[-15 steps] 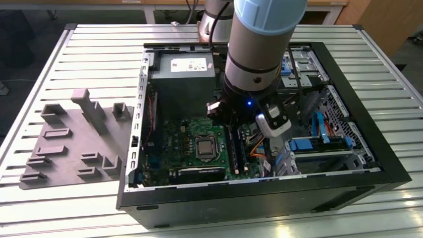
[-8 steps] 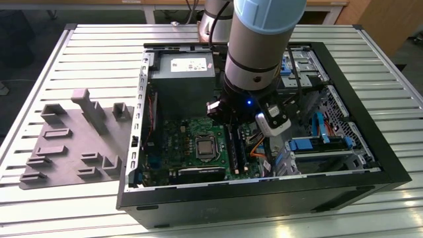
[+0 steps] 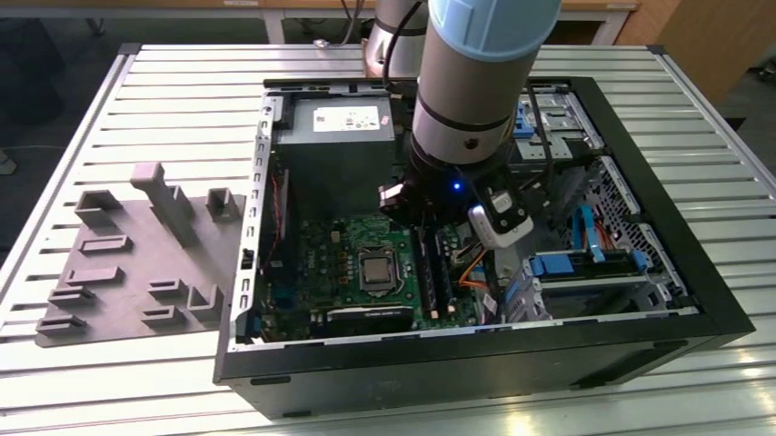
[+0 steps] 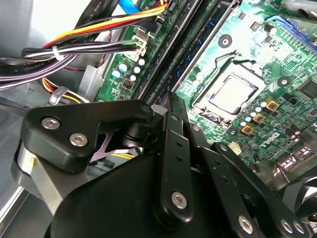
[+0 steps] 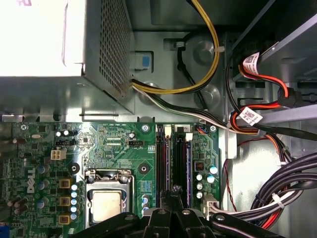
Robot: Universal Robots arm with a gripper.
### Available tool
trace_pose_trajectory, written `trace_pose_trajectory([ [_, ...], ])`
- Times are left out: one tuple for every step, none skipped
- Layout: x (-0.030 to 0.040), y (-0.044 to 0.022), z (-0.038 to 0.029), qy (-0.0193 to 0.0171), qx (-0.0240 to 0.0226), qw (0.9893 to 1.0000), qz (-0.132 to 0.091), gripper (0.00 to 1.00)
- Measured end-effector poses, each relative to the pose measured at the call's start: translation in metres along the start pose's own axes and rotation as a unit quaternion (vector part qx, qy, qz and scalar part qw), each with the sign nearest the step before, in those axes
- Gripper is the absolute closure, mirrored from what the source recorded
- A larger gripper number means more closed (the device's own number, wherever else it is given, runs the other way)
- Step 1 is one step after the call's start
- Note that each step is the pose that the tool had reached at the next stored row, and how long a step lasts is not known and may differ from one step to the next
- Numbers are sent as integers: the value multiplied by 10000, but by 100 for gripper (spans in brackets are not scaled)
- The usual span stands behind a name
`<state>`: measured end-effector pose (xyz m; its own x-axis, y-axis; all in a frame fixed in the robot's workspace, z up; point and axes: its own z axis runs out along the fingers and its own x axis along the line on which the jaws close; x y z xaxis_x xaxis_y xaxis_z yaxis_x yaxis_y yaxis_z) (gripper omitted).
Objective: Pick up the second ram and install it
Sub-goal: 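Press down the second ram until it locks into place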
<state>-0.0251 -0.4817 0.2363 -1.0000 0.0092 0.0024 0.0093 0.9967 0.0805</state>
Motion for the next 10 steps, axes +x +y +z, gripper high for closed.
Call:
trace_pose_trajectory([
  [0, 2, 1, 0, 0, 10000, 0, 89],
  [0, 4, 1, 0, -1, 10000, 0, 89],
  [0, 5, 1, 0, -1, 10000, 0, 89],
  [0, 6, 2, 0, -1, 10000, 0, 89],
  [0, 6, 3, 0, 0, 10000, 0, 89],
  [0, 7, 6, 0, 0, 10000, 0, 89],
  [0, 7, 7, 0, 1, 10000, 0, 89],
  [0, 7, 9, 0, 1, 10000, 0, 89],
  [0, 8, 10, 0, 1, 10000, 0, 89],
  [0, 10, 12, 0, -1, 10000, 0, 89],
])
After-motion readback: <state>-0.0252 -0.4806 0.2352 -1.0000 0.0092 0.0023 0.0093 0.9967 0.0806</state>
